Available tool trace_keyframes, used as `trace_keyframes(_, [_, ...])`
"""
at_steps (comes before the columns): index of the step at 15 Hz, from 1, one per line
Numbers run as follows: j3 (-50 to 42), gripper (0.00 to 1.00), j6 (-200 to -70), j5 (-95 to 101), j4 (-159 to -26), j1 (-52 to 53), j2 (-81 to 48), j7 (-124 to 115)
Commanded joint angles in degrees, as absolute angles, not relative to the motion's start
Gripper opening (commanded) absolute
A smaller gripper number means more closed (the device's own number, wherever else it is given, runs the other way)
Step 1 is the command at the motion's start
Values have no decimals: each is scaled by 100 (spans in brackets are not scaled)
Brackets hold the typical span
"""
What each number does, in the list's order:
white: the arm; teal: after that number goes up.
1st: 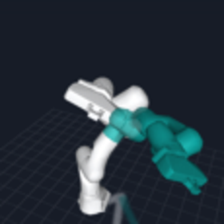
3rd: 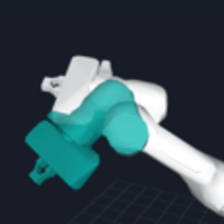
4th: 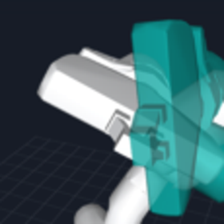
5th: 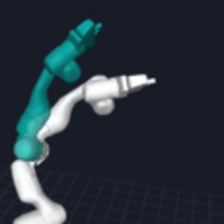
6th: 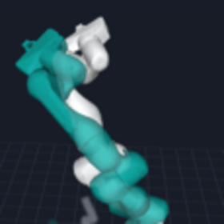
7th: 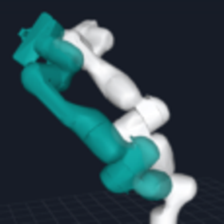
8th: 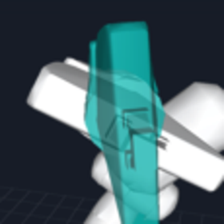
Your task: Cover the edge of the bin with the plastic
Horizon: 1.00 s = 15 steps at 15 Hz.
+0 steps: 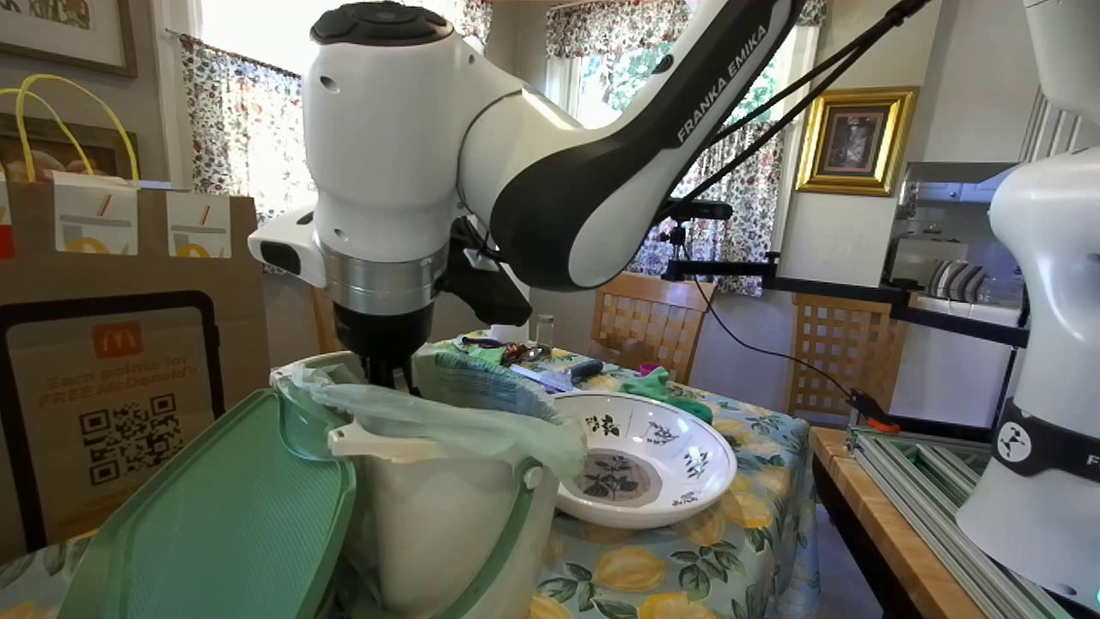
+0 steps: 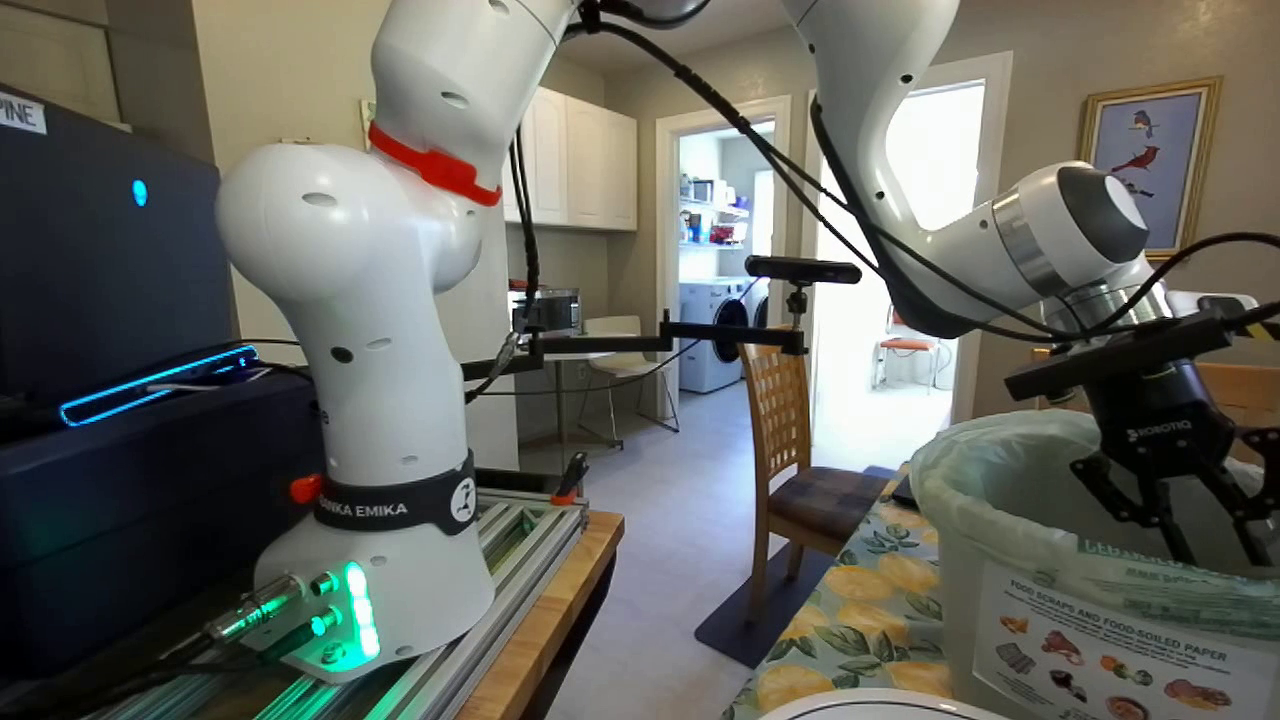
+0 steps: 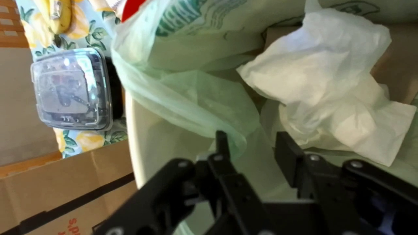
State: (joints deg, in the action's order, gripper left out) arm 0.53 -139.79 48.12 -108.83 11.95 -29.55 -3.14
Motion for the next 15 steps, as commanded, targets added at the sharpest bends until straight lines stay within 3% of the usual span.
trace_keyframes(1, [75, 11, -14094, 4912, -10820, 1170, -2973, -295])
trace_keyframes(3, [77, 0, -14131, 4893, -10782, 1165, -2982, -273])
trace_keyframes(15, [282, 0, -14198, 4484, -10695, 1005, -2770, 224])
